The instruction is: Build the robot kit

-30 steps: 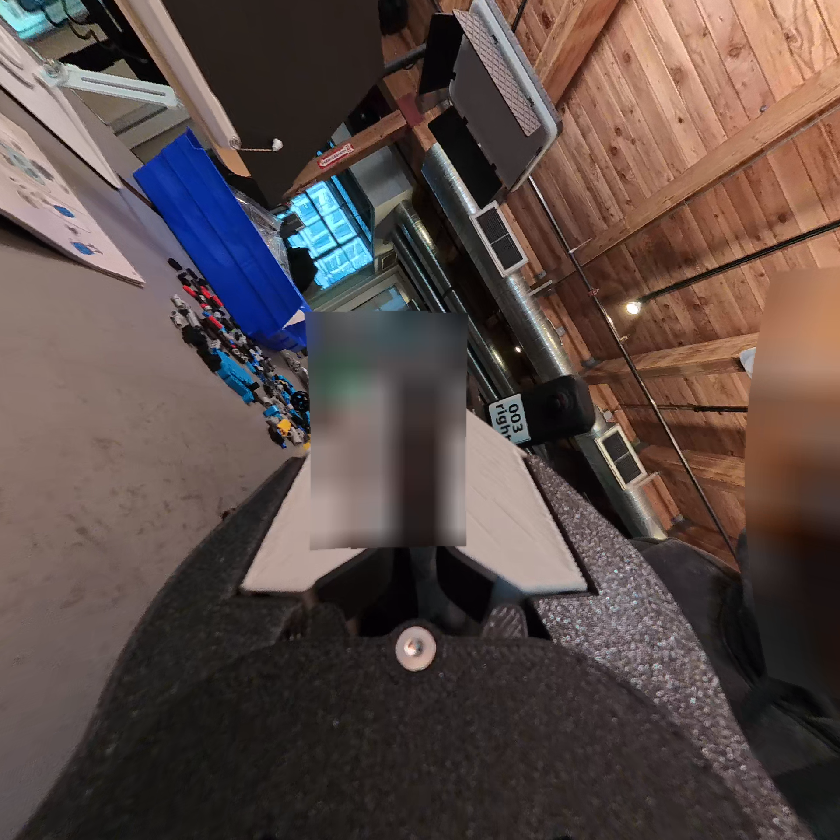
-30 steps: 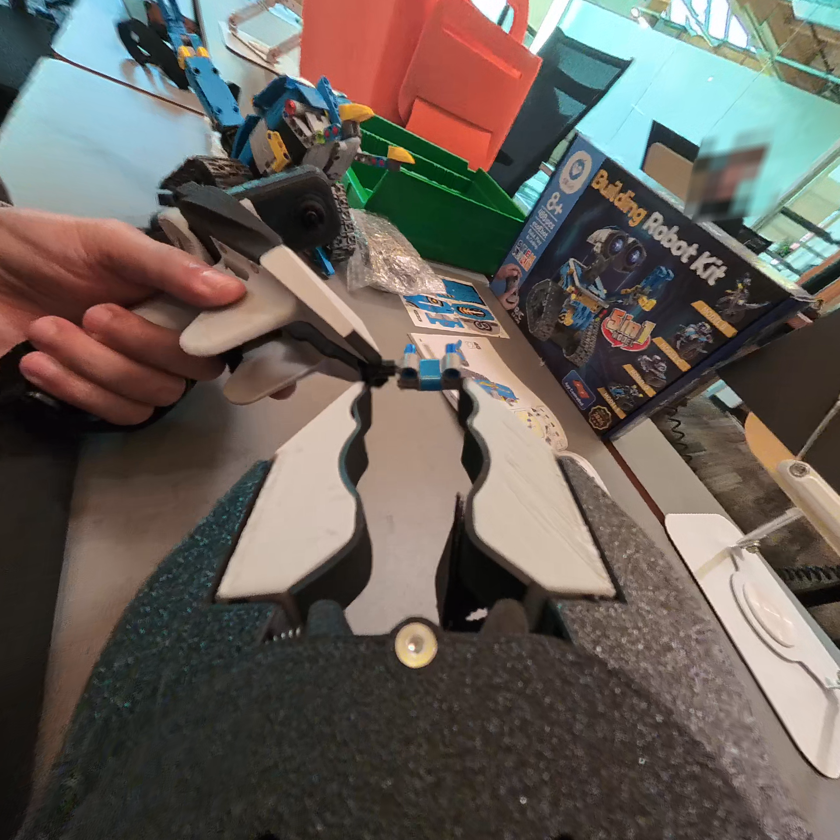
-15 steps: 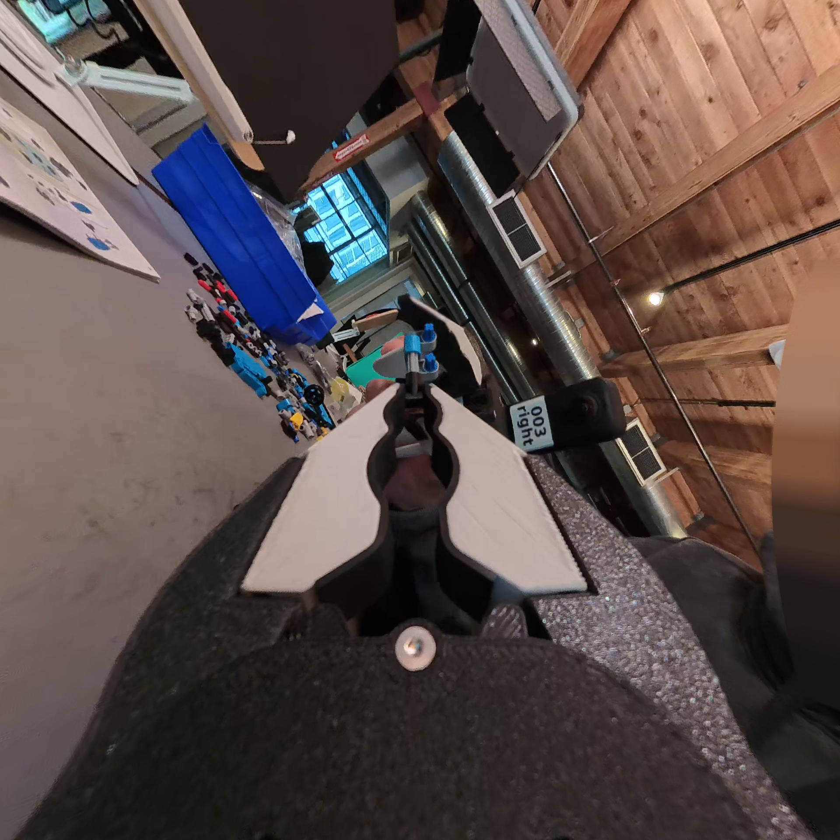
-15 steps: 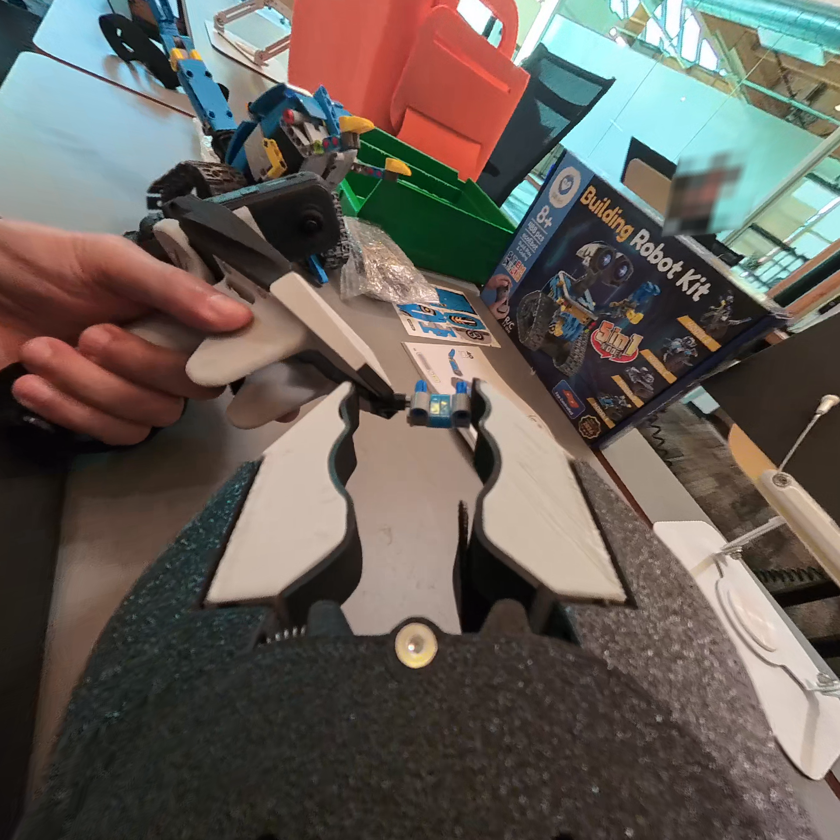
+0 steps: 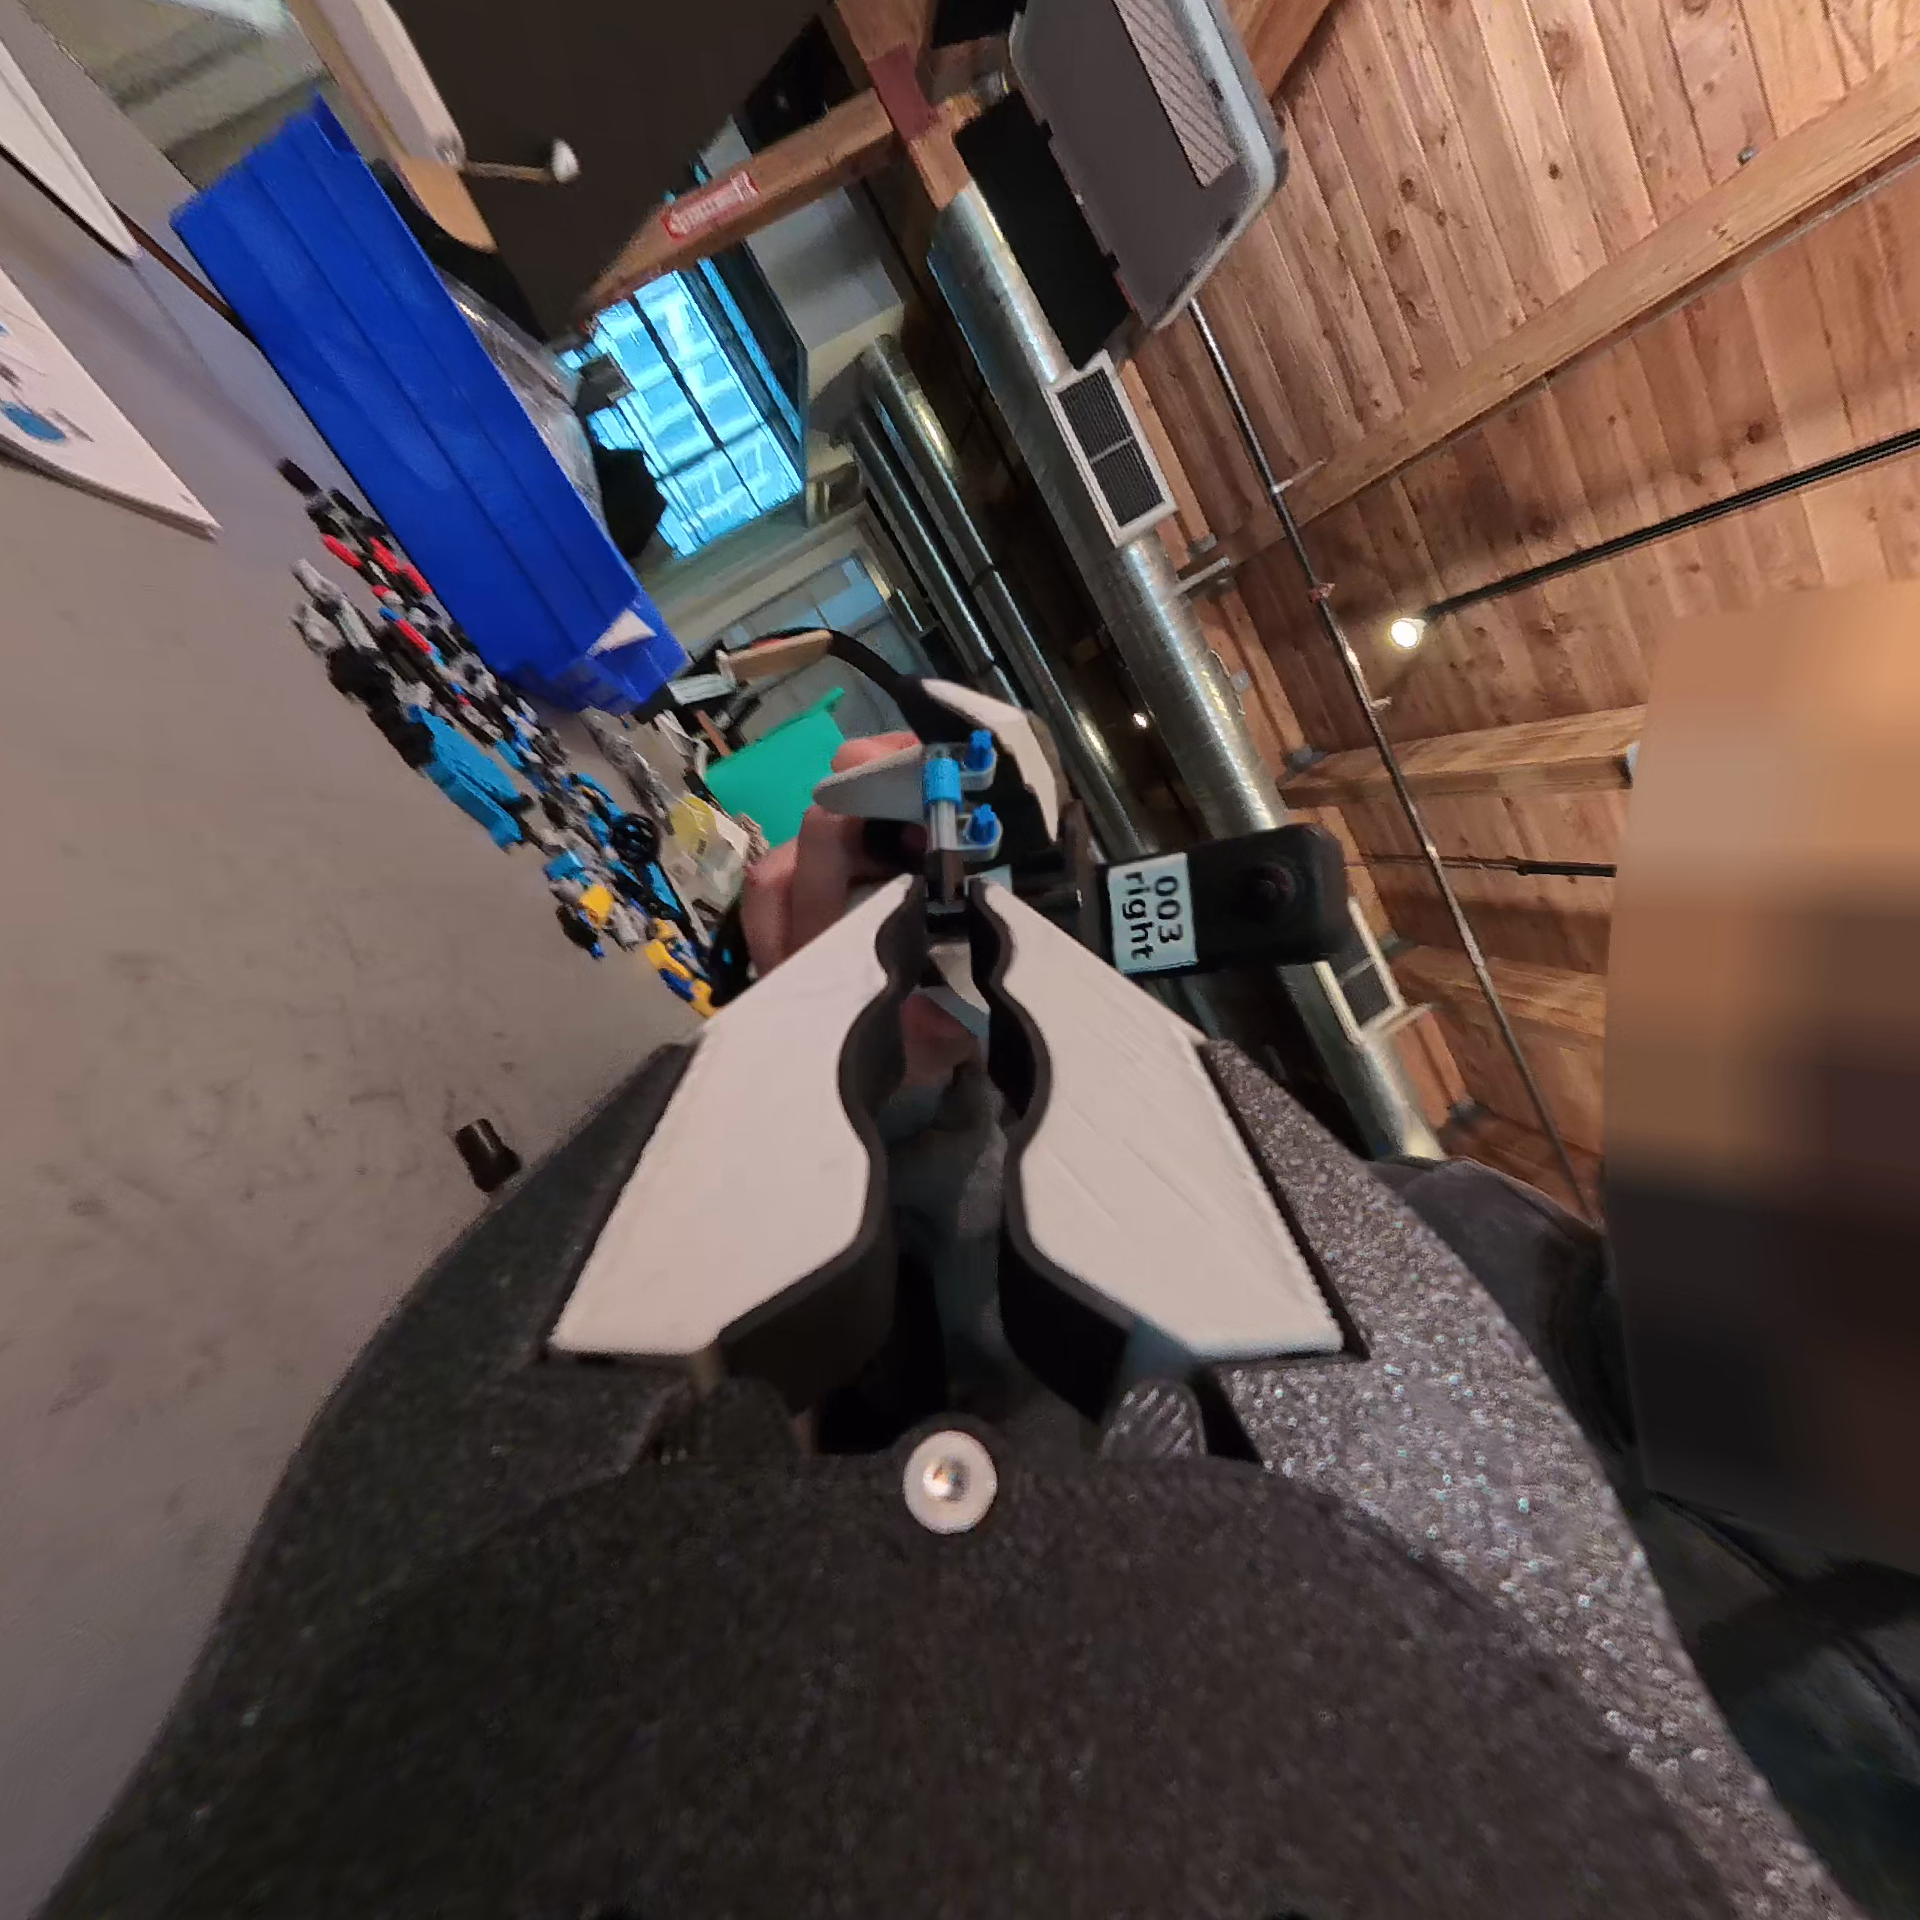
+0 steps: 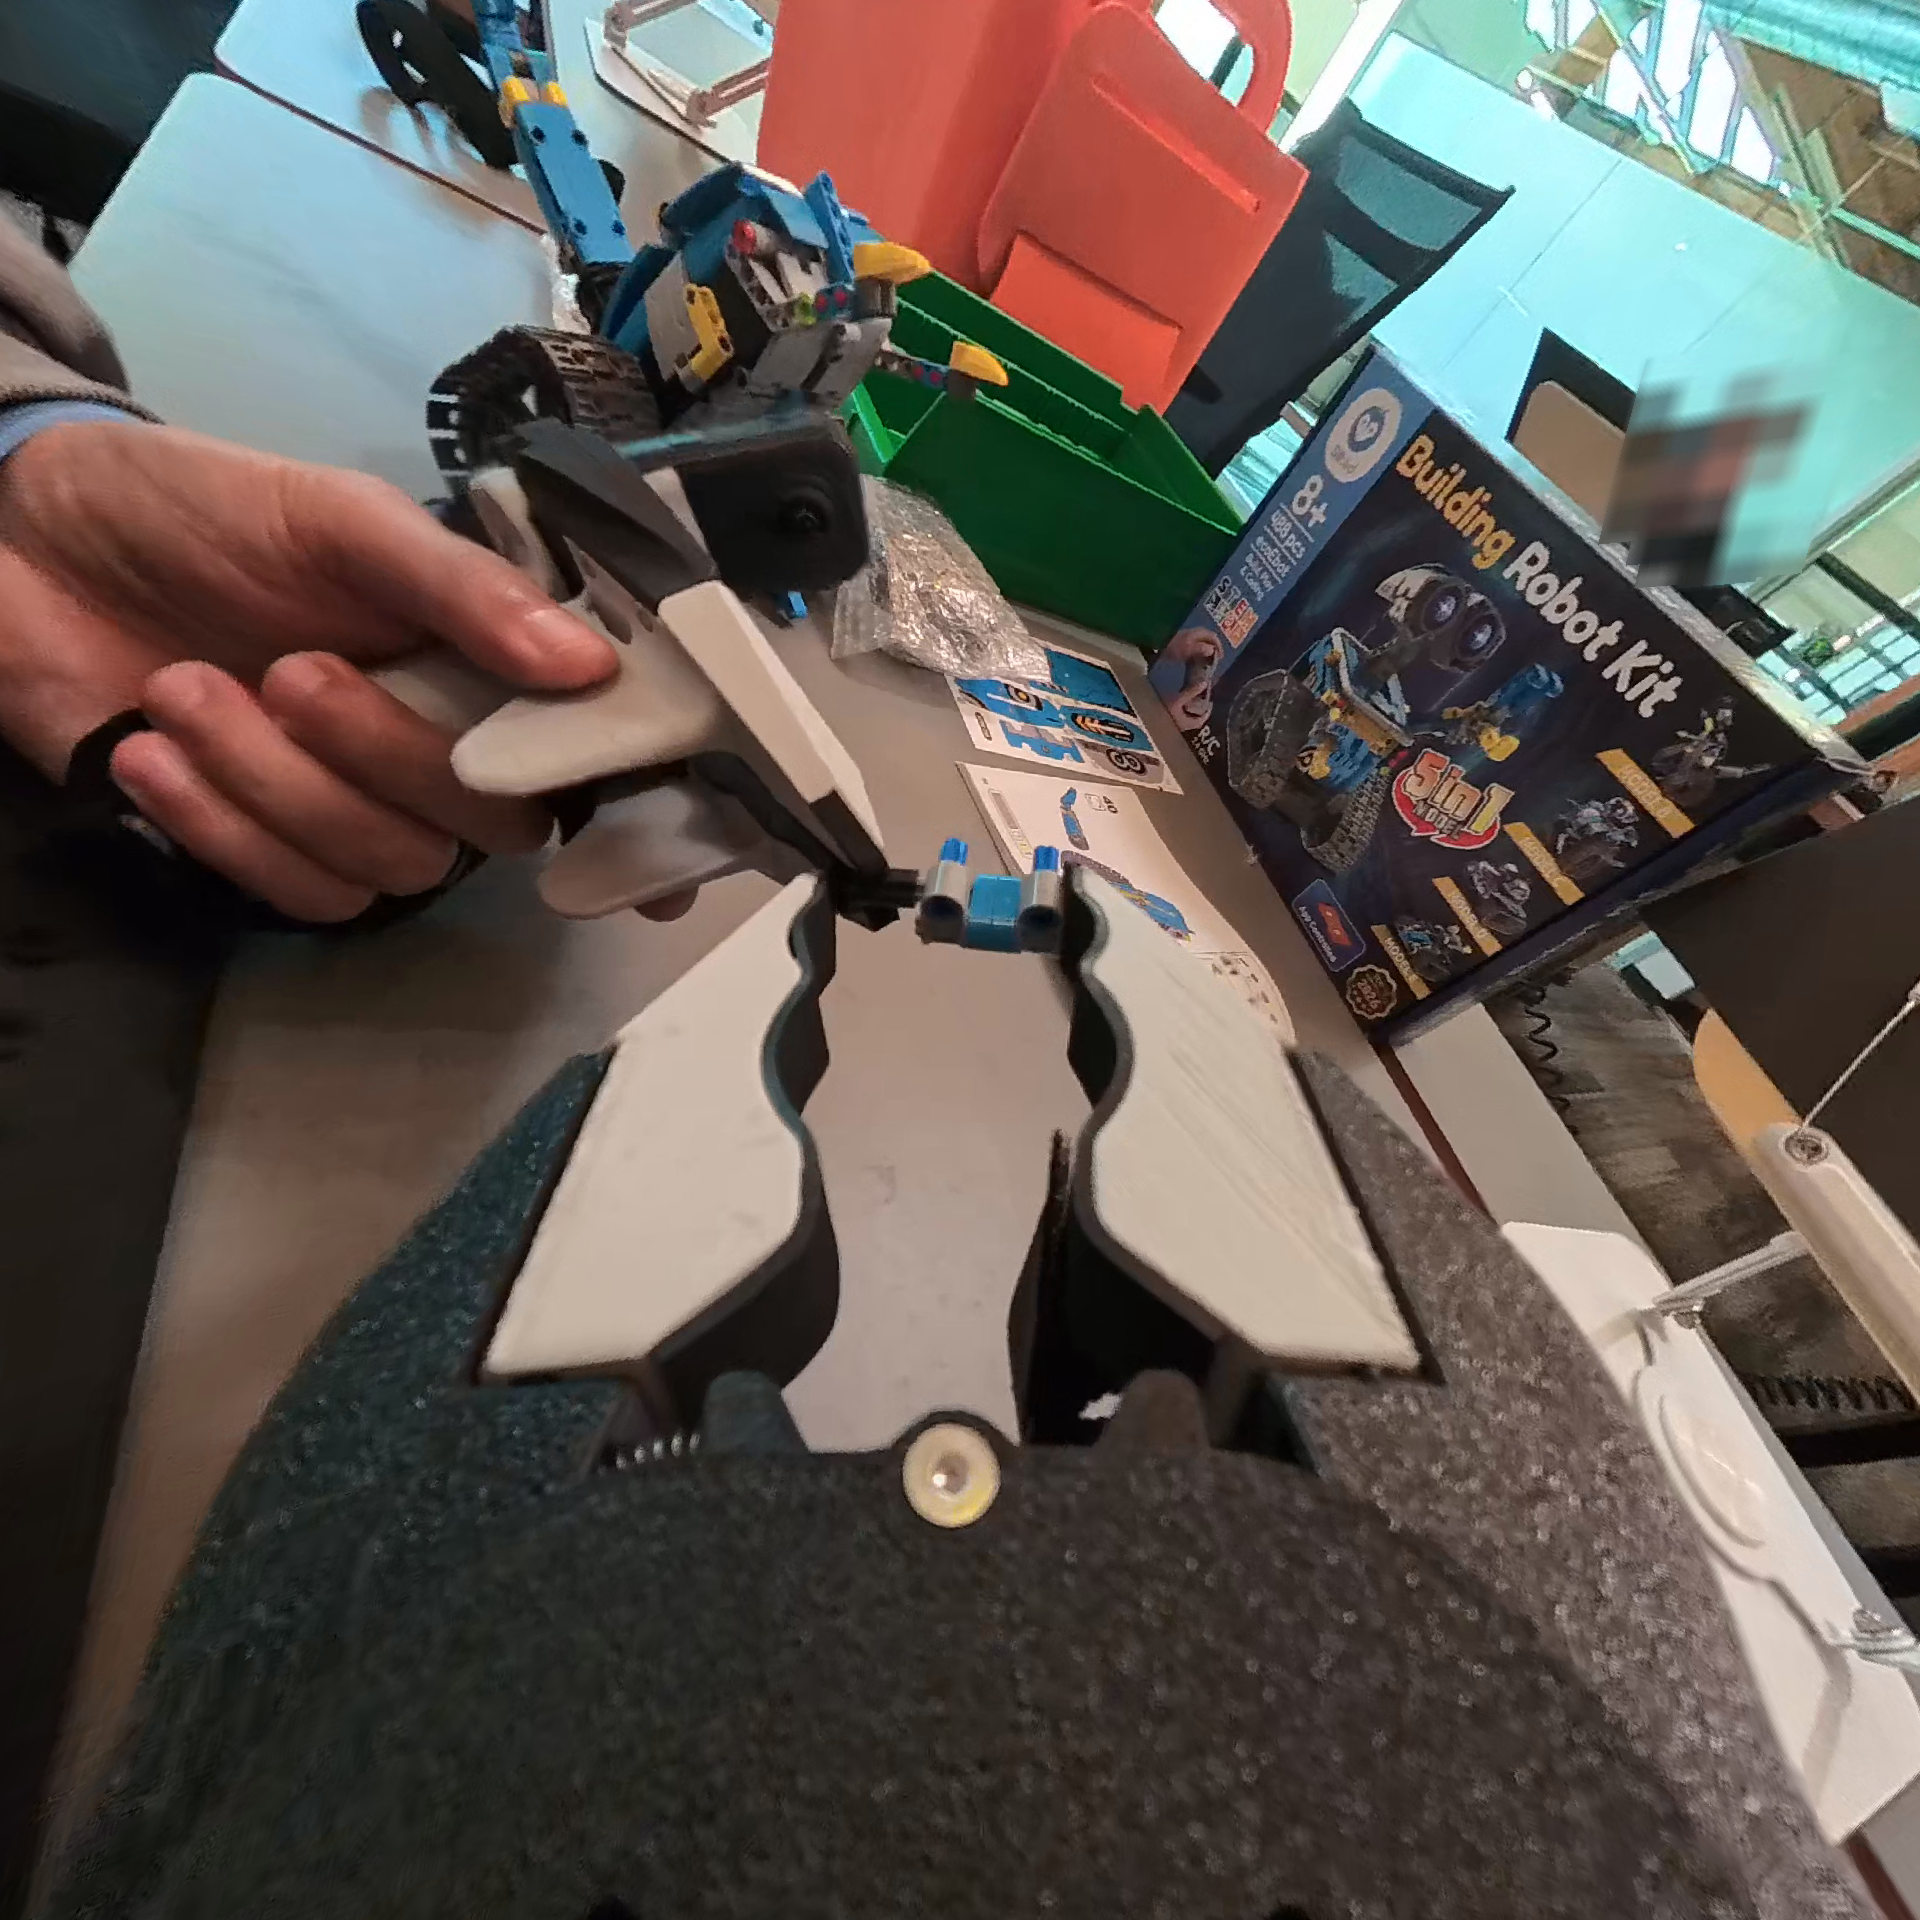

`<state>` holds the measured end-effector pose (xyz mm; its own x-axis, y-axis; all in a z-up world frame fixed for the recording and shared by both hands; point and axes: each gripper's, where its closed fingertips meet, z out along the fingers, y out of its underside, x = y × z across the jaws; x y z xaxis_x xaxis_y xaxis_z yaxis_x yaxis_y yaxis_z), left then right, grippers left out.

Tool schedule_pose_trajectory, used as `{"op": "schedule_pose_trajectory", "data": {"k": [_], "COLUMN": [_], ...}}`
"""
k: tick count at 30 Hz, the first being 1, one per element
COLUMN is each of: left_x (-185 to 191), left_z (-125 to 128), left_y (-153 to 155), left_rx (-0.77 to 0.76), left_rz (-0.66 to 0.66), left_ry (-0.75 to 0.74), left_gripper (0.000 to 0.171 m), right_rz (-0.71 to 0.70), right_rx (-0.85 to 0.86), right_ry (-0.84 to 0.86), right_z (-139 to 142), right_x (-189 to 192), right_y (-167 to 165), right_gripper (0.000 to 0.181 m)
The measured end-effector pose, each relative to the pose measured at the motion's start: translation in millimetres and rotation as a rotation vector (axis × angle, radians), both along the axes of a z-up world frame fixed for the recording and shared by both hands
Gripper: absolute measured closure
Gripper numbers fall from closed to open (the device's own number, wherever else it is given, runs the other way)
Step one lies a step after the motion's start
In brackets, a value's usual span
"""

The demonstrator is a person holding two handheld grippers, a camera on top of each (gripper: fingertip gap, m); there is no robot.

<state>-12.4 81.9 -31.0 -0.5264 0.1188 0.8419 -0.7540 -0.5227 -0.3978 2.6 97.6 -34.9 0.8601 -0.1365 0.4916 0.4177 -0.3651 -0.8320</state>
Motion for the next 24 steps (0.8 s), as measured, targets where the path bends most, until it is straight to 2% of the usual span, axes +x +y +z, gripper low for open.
{"op": "schedule_pose_trajectory", "data": {"k": [3, 8, 17, 24], "left_x": [-7, -13, -21, -22], "left_z": [3, -1, 9, 8], "left_y": [-6, -9, -4, -4], "left_rx": [-0.044, 0.087, 0.05, 0.073], "left_rz": [-0.1, -0.101, -0.126, -0.116], "left_ry": [0.009, -0.059, -0.102, -0.12], "left_gripper": [0.166, 0.167, 0.166, 0.168], "right_rz": [0.101, 0.13, 0.139, 0.138], "right_rx": [-0.027, -0.058, -0.016, -0.025], "right_ry": [-0.011, -0.048, -0.038, -0.048], "right_z": [-2, -5, 8, 7], "right_x": [-15, -21, -22, -25], "right_y": [-1, -4, -5, -6], "right_gripper": [0.138, 0.138, 0.139, 0.139]}}
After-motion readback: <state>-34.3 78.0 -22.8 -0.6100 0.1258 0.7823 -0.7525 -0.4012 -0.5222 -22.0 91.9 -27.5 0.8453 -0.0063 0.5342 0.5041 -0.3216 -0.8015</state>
